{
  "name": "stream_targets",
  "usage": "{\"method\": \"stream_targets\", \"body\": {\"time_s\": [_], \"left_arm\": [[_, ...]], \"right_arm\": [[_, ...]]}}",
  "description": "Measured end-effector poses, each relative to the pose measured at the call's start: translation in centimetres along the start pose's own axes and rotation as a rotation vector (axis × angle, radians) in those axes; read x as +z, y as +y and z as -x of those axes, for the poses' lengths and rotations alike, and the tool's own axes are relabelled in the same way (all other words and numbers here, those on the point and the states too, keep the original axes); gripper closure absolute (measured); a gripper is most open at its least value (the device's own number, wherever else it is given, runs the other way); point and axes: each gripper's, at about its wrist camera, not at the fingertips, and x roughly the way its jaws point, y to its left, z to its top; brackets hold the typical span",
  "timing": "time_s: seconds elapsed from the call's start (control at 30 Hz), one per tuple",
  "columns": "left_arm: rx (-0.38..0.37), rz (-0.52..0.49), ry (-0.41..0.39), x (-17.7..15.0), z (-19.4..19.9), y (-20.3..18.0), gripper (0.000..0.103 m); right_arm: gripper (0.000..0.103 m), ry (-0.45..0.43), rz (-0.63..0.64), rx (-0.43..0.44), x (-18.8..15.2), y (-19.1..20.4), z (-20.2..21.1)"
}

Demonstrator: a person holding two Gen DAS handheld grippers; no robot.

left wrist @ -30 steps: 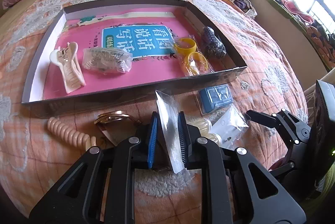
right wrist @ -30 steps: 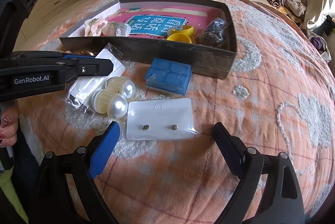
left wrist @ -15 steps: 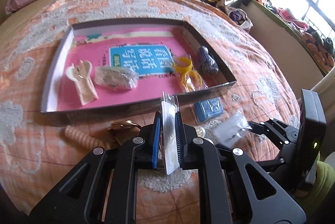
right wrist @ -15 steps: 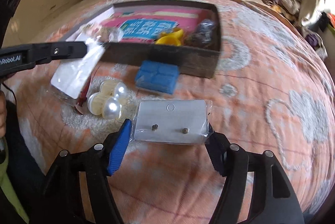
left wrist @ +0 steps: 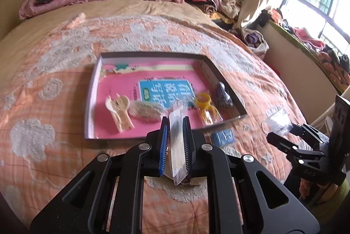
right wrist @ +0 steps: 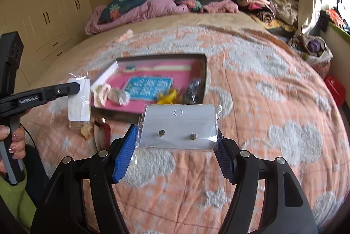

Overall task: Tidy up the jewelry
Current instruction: 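Carry the packet into the box with the left tool while the right tool carries the earring card there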

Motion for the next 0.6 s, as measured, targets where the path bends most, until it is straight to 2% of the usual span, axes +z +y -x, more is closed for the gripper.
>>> {"method": "stream_targets", "body": {"time_s": [0.6], "left_arm": [[0.011,0.000,-0.054,3.2,0.5,0.7,0.096]], "right_arm": [[0.037,-0.096,0.054,0.001,5.0,1.5,0.5]]}}
